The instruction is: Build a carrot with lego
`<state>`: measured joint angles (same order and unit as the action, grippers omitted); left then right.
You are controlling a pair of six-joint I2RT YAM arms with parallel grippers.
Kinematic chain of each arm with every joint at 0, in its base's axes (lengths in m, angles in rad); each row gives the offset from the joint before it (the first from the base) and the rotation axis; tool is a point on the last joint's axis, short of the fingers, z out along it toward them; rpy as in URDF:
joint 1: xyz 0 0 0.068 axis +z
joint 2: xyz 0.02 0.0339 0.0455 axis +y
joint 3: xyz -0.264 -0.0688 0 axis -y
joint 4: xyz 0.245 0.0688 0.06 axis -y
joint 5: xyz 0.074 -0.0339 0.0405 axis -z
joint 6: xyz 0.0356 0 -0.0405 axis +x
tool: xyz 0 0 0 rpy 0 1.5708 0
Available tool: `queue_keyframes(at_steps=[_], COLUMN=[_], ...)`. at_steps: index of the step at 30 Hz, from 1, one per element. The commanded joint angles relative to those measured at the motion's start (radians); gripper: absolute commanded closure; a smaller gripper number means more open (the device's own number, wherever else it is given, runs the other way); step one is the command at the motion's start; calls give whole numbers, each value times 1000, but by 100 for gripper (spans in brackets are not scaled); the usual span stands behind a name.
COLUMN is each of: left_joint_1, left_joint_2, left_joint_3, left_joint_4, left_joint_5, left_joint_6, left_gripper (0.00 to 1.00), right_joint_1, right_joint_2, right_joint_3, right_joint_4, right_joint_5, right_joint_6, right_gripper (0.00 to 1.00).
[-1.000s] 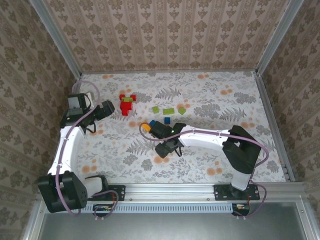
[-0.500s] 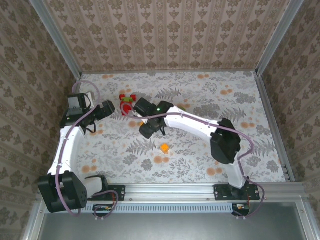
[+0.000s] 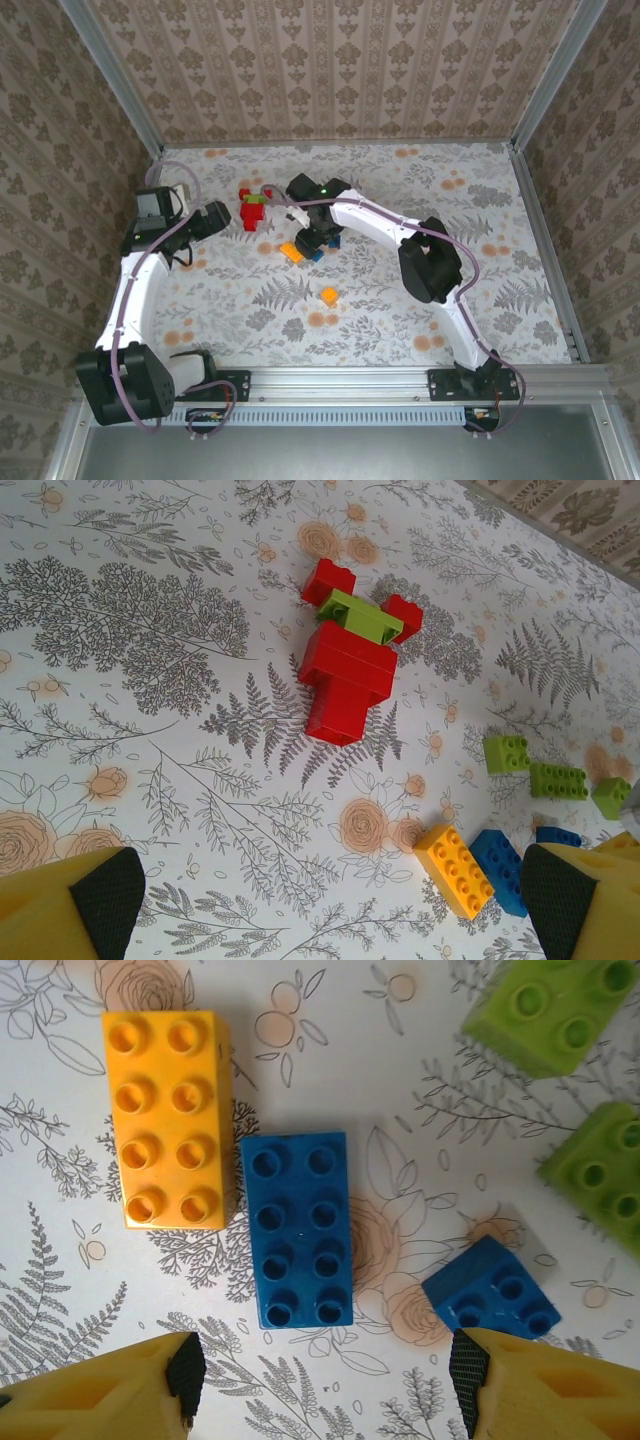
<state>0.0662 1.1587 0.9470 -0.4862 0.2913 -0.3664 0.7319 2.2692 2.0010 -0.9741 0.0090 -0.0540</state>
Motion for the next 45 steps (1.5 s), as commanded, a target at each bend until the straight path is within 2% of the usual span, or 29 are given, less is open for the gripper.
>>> queue_keyframes(at_steps=[1, 20, 23, 30, 38, 45], left_joint_1=[-5, -3, -3, -2, -3, -3], left_joint_2=[-8, -2, -4, -2, -1, 1], left_joint_3=[9, 15, 16, 16, 15, 12], left_joint_4=[-6, -5, -4, -5, -4, -3], left_joint_5=[12, 14, 14, 9, 9, 9], left_joint_6=[16, 17, 18, 18, 18, 18], left_gripper=[0, 0, 0, 0, 0, 0], right_joint_1=[-10, -12, -14, -14, -14, -13], right_joint_2=[41, 133, 152, 162, 141, 14], right_joint_3=[19, 84, 104, 116, 107, -7], right_joint_4=[-33, -59, -72, -74, -67, -25], right_joint_5=[-59, -73, -76, -81, -96, -94], right_joint_6=[-35, -39, -40, -32, -22, 22], right_gripper=[31, 33, 36, 51, 57, 65])
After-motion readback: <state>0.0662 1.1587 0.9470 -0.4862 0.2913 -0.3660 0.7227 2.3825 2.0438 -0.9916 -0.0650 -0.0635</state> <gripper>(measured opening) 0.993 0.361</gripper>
